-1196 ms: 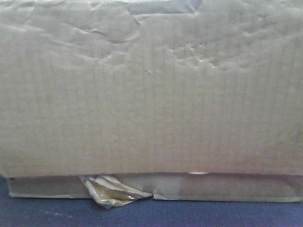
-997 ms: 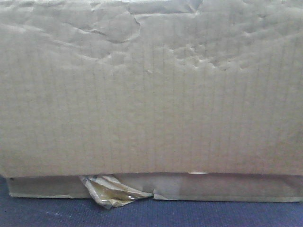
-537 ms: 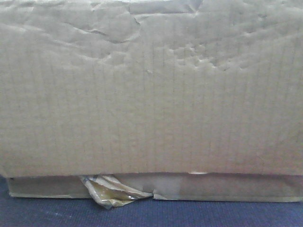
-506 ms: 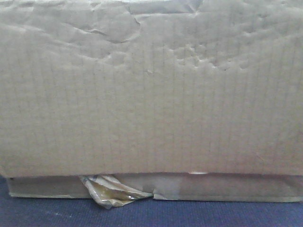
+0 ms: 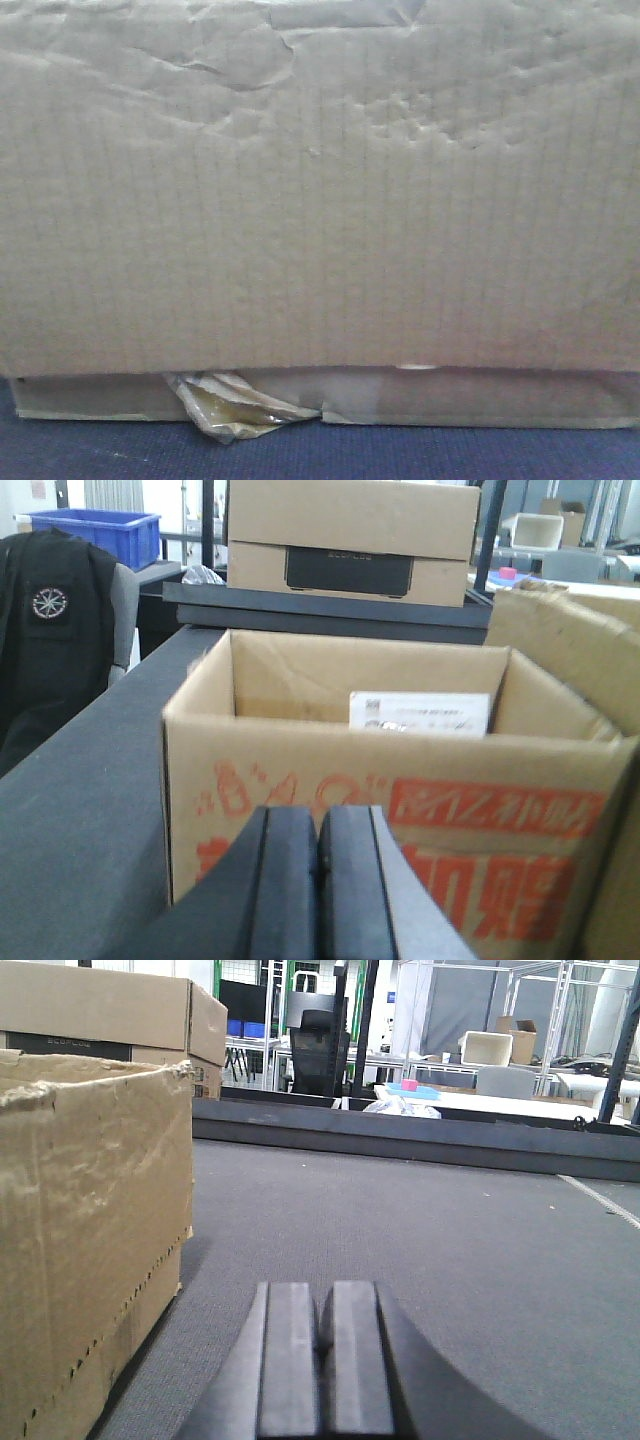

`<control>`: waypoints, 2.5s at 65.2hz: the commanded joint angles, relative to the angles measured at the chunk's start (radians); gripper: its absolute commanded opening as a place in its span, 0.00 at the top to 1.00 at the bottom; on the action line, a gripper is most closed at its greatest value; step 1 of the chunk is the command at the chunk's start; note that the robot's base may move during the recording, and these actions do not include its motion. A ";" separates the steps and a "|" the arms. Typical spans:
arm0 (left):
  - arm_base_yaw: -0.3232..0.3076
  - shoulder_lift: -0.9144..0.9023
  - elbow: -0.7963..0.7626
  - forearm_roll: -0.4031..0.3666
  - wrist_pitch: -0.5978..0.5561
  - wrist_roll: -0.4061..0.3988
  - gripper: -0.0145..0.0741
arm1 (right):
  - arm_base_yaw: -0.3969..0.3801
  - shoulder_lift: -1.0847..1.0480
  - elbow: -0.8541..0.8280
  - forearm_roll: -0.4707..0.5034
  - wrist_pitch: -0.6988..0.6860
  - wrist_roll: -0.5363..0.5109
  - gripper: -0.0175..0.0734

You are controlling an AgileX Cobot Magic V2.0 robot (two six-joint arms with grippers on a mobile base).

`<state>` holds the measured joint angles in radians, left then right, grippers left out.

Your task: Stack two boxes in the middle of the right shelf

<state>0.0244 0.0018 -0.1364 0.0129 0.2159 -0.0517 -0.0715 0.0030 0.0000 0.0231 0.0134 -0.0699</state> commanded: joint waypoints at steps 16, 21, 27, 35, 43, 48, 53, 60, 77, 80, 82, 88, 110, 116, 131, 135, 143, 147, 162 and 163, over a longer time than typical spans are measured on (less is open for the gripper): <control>0.002 0.269 -0.462 -0.006 0.474 0.001 0.95 | 0.002 -0.003 0.000 0.003 -0.023 0.000 0.99; 0.002 0.388 -0.560 -0.006 0.635 0.001 0.95 | 0.002 -0.003 0.000 0.003 -0.023 0.000 0.99; 0.002 0.513 -0.655 -0.013 0.764 0.001 0.95 | 0.002 -0.003 0.000 0.003 -0.023 0.000 0.99; 0.002 0.618 -0.727 -0.039 0.778 0.001 0.95 | 0.002 -0.003 0.000 0.003 -0.023 0.000 0.99; 0.002 0.681 -0.746 -0.045 0.733 0.001 0.95 | 0.002 -0.003 0.000 0.003 -0.023 0.000 0.99; 0.002 0.725 -0.770 -0.051 0.737 -0.001 0.95 | 0.002 -0.003 0.000 0.003 -0.023 0.000 0.99; 0.002 0.793 -0.812 -0.063 0.772 -0.003 0.95 | 0.002 -0.003 0.000 0.003 -0.023 0.000 0.99; 0.002 0.911 -0.890 -0.074 0.817 0.009 0.95 | 0.002 -0.003 0.000 0.003 -0.023 0.000 0.99; 0.117 1.239 -1.132 -0.224 0.937 0.240 0.95 | 0.002 -0.003 0.000 0.003 -0.023 0.000 0.99; 0.159 1.284 -1.177 -0.282 0.955 0.288 0.95 | 0.002 -0.003 0.000 0.003 -0.023 0.000 0.99; 0.181 1.310 -1.203 -0.303 0.960 0.319 0.95 | 0.002 -0.003 0.000 0.003 -0.023 0.000 0.99; 0.236 1.372 -1.273 -0.298 0.967 0.340 0.95 | 0.002 -0.003 0.000 0.003 -0.023 0.000 0.99; 0.330 1.472 -1.353 -0.151 0.962 0.347 0.82 | 0.002 -0.003 0.000 0.003 -0.023 0.000 0.99; 0.330 1.483 -1.353 -0.133 0.962 0.347 0.64 | 0.002 -0.003 0.000 0.003 -0.023 0.000 0.99; 0.318 1.544 -1.353 -0.209 0.972 0.352 0.44 | 0.002 -0.003 0.000 0.003 -0.023 0.000 0.99; 0.308 1.571 -1.353 -0.190 0.970 0.354 0.46 | 0.002 -0.003 0.000 0.003 -0.023 0.000 0.99; 0.306 1.626 -1.353 -0.190 0.970 0.361 0.48 | 0.002 -0.003 0.000 0.003 -0.023 0.000 0.99; 0.306 1.652 -1.353 -0.183 0.970 0.370 0.49 | 0.002 -0.003 0.000 0.003 -0.023 0.000 0.99; 0.306 1.693 -1.353 -0.171 0.966 0.391 0.56 | 0.002 -0.003 0.000 0.003 -0.023 0.000 0.99; 0.306 1.693 -1.353 -0.171 0.966 0.391 0.57 | 0.002 -0.003 0.000 0.003 -0.023 0.000 0.99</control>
<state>0.3343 1.6948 -1.4818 -0.1530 1.1874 0.3299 -0.0691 0.0030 0.0000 0.0231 0.0134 -0.0699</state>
